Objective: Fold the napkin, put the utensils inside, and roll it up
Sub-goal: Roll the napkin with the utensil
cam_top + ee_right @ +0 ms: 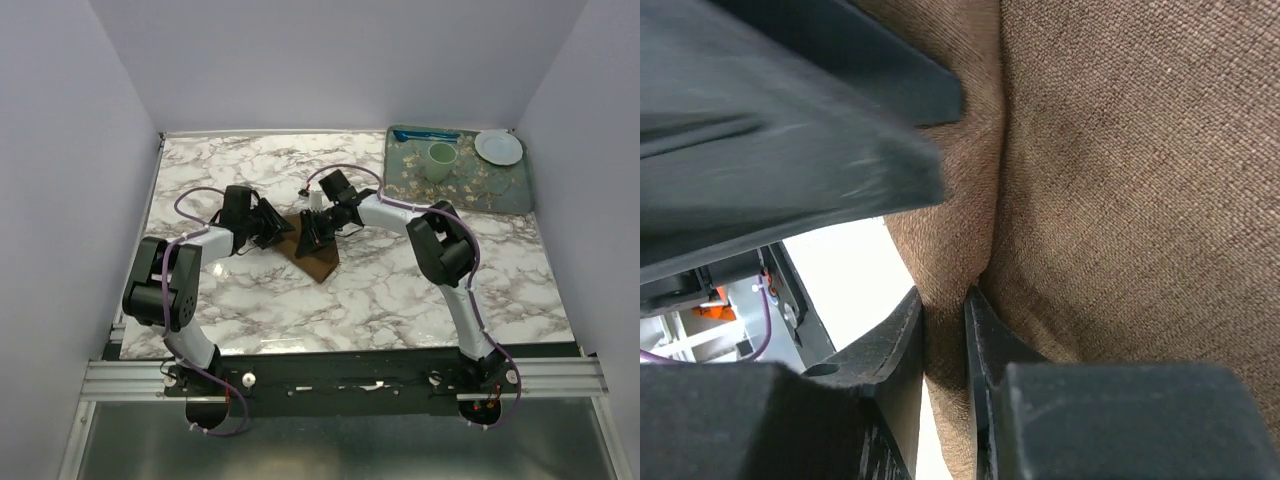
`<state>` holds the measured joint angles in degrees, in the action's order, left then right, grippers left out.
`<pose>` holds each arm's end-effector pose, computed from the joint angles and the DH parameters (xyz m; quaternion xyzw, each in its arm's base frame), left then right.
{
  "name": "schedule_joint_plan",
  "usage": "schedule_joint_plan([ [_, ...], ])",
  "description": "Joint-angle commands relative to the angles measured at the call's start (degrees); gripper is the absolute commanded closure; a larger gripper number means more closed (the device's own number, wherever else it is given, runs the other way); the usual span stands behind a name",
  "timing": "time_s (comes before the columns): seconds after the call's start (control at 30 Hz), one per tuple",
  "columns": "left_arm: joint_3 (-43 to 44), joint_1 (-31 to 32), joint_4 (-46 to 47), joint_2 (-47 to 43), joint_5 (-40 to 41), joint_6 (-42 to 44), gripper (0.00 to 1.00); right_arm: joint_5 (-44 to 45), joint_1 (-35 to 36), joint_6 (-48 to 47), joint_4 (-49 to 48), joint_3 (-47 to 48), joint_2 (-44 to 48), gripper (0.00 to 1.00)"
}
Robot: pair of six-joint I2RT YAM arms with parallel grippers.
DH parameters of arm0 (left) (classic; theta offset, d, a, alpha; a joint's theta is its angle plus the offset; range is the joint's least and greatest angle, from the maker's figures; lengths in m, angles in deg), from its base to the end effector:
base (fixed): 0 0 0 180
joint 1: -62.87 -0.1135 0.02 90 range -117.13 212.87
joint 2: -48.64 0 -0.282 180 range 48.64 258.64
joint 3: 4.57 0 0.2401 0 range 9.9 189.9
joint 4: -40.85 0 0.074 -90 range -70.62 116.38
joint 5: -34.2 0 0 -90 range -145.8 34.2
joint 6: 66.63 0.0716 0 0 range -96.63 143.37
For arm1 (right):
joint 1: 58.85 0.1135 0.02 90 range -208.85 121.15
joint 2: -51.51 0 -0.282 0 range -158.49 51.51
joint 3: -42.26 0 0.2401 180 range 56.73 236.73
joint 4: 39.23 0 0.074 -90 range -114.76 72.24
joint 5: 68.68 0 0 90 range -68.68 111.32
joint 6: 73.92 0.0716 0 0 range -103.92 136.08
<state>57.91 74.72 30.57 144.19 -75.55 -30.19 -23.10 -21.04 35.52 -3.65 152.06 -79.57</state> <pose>0.3388 -0.0958 0.1661 -0.2586 0.8696 -0.3433 0.2431 0.3623 0.3445 0.1341 -0.2481 0.8588 0.4445 0.0582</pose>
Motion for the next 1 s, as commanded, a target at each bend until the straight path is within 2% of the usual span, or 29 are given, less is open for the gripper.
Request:
schedule_joint_plan([
  [0.0, -3.4, 0.0, 1.8, 4.5, 1.2, -2.9, 0.43, -0.4, 0.1, -0.3, 3.0, -0.1, -1.4, 0.71],
  [0.1, -4.0, -0.2, 2.0, 5.9, 1.5, -3.6, 0.43, 1.6, 0.1, -0.9, 3.7, -0.4, 0.8, 0.62],
  [0.13, -4.4, -0.3, 2.1, 5.9, 1.6, -3.5, 0.43, 2.6, 0.1, -1.2, 3.9, -0.5, 1.6, 0.53],
  [0.23, -5.5, -0.5, 2.6, 5.6, 2.1, -3.1, 0.40, 7.6, 0.4, -3.5, 6.6, -0.5, 5.6, 0.42],
  [0.37, -6.0, -1.1, 2.9, 5.8, 1.9, -3.0, 0.39, 17.9, 2.9, -7.0, 11.7, 1.2, 10.1, 0.34],
  [0.4, -6.0, -1.2, 3.1, 5.9, 1.9, -3.0, 0.39, 25.7, 4.0, -8.5, 12.3, 1.5, 12.2, 0.32],
  [0.47, -6.3, -1.3, 3.5, 6.0, 1.8, -3.1, 0.39, 34.4, 8.7, -10.6, 12.4, 1.4, 14.2, 0.25],
  [0.5, -6.4, -1.4, 3.5, 6.1, 1.6, -3.2, 0.39, 44.0, 10.6, -12.5, 12.3, 1.4, 14.8, 0.23],
  [0.6, -6.7, -1.8, 3.9, 6.5, 1.1, -3.6, 0.38, 62.5, 17.6, -16.3, 10.8, 1.3, 14.6, 0.17],
  [0.7, -6.7, -2.4, 4.1, 6.8, 0.5, -3.5, 0.38, 72.2, 22.1, -18.7, 9.9, 2.2, 11.7, 0.14],
  [0.8, -6.8, -2.5, 4.1, 6.6, 0.4, -3.5, 0.39, 74.5, 24.1, -20.6, 9.1, 2.9, 8.8, 0.12],
  [0.97, -7.0, -2.7, 4.2, 6.4, -0.1, -3.5, 0.39, 73.3, 24.5, -20.8, 8.1, 3.2, 5.5, 0.12],
])
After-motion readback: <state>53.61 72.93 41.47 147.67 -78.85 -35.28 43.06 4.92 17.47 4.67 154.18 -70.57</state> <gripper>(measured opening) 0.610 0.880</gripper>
